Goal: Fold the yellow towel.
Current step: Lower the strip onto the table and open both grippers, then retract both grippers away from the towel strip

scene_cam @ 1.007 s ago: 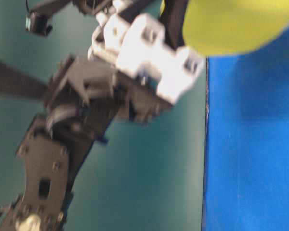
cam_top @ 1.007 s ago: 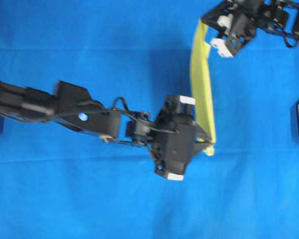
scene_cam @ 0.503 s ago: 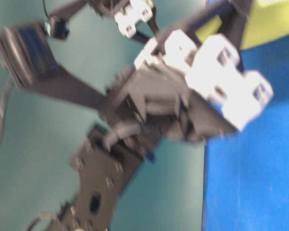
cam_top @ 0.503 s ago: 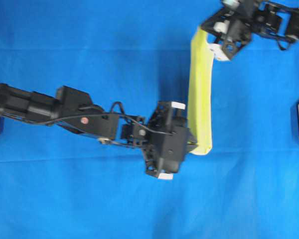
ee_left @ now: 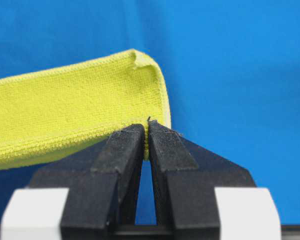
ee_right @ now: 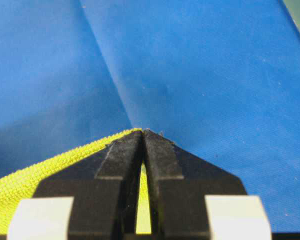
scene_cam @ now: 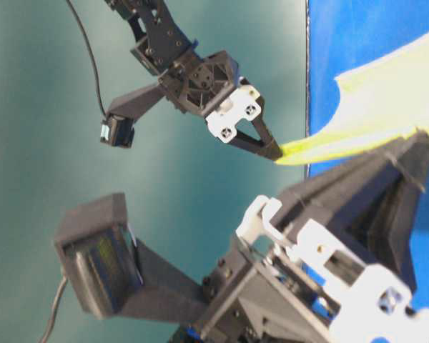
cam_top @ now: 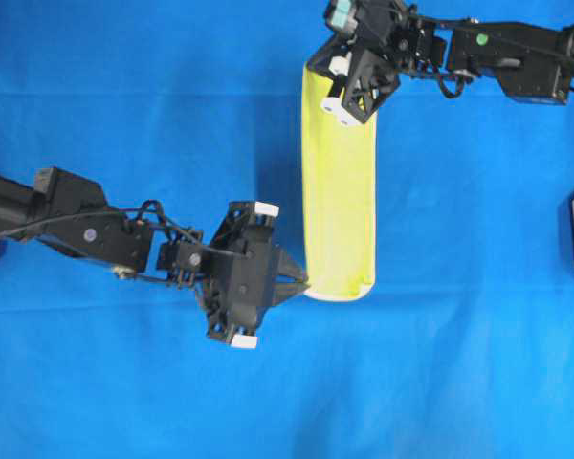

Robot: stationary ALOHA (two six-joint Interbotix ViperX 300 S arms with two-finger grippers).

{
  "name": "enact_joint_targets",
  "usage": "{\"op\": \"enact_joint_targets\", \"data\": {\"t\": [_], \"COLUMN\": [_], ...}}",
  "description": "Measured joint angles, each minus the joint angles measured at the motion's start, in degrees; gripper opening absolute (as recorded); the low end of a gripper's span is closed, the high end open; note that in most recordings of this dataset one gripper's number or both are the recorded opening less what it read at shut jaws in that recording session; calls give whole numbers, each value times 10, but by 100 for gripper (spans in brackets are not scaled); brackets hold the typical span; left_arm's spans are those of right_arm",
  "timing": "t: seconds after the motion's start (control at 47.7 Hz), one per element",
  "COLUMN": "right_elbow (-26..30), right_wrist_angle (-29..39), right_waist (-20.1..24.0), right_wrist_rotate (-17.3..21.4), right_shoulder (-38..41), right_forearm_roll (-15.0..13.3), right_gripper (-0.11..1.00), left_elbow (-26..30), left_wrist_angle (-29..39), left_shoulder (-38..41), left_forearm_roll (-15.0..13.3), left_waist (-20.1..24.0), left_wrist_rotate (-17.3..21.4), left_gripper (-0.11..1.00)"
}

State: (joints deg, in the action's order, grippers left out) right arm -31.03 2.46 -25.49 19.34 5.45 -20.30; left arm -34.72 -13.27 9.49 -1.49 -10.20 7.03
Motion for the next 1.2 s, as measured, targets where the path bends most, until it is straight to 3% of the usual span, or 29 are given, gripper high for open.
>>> {"op": "enact_joint_targets", "data": {"t": [0.273,0.419,0.587,0.65,0.797,1.195], "right_elbow": [3,3,3,3,3,-27], "right_wrist_angle": [-1,-1,-1,-1,-2,30], "right_waist": [1,0,-7,-13,-13,-3], "right_wrist_rotate": [1,1,2,1,0,2], "right_shoulder": [8,8,8,8,8,-72], "right_forearm_roll": [0,0,0,-1,-1,-2], "right_gripper": [2,5,53,65,60,60], "left_elbow": [-5,-4,-4,-5,-8,-31], "left_wrist_angle": [-4,-4,-2,4,31,175], "left_shoulder": [-2,-2,-2,-2,-11,-126], "left_forearm_roll": [0,1,1,1,1,1], "left_waist": [-1,-3,-11,-11,-9,-7], "left_wrist_rotate": [0,-1,10,14,2,-32], "left_gripper": [5,22,58,71,81,77]}}
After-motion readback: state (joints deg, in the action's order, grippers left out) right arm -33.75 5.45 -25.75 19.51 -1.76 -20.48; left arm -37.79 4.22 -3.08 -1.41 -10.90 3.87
